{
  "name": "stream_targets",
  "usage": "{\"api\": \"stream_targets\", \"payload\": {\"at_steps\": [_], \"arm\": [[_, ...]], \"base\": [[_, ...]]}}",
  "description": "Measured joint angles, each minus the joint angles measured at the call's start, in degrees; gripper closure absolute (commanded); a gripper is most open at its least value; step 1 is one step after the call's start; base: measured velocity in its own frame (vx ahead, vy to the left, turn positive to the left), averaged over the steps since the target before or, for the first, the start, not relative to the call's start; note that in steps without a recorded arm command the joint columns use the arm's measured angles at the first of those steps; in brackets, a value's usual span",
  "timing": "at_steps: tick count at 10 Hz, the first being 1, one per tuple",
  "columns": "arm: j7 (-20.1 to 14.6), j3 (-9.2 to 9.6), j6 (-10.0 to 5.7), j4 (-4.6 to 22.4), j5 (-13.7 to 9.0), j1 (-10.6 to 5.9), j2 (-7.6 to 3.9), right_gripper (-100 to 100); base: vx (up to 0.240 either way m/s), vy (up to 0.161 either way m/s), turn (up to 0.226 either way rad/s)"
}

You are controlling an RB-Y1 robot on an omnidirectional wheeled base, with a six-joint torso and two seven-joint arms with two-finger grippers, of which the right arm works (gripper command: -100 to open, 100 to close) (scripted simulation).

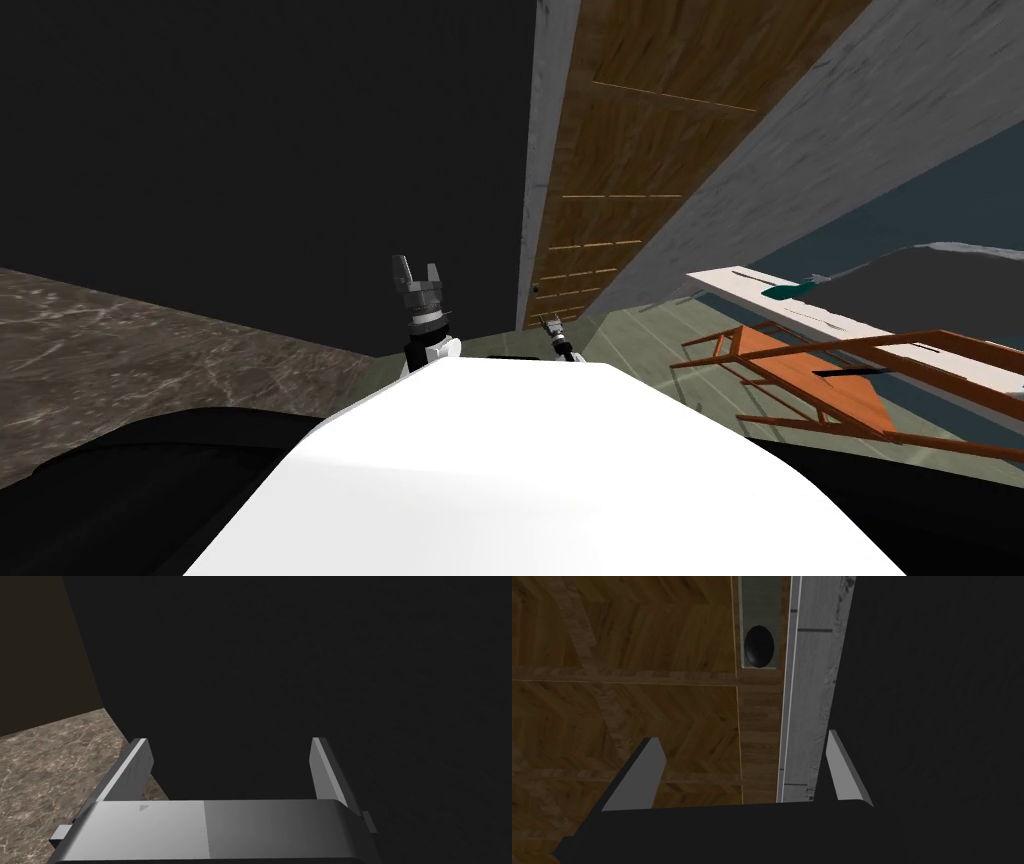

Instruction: Pull the door open

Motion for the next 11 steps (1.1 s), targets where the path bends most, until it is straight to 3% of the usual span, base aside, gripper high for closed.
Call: {"api": "stream_targets", "payload": {"at_steps": [4,6,7,8,9,11], "arm": [[0.49,-3.71,1.15,-0.25,-1.7,1.06,-2.01,-100],[2.21,-6.54,-0.31,3.73,-3.16,-0.34,-2.96,-100],[2.26,-6.95,0.03,2.93,-3.31,0.08,-3.01,-100],[2.04,-7.7,1.37,0.36,-3.55,1.49,-2.62,-100],[2.77,-9.06,0.9,2.59,-4.26,0.49,-2.97,-100],[3.77,-11.55,0.63,3.12,-5.45,0.32,-2.89,-100]], "base": [[-0.007,0.026,0.113],[0.017,0.01,0.159],[0.037,0.0,0.23],[0.051,-0.009,0.207],[0.076,-0.034,0.241],[0.097,-0.078,0.24]]}}
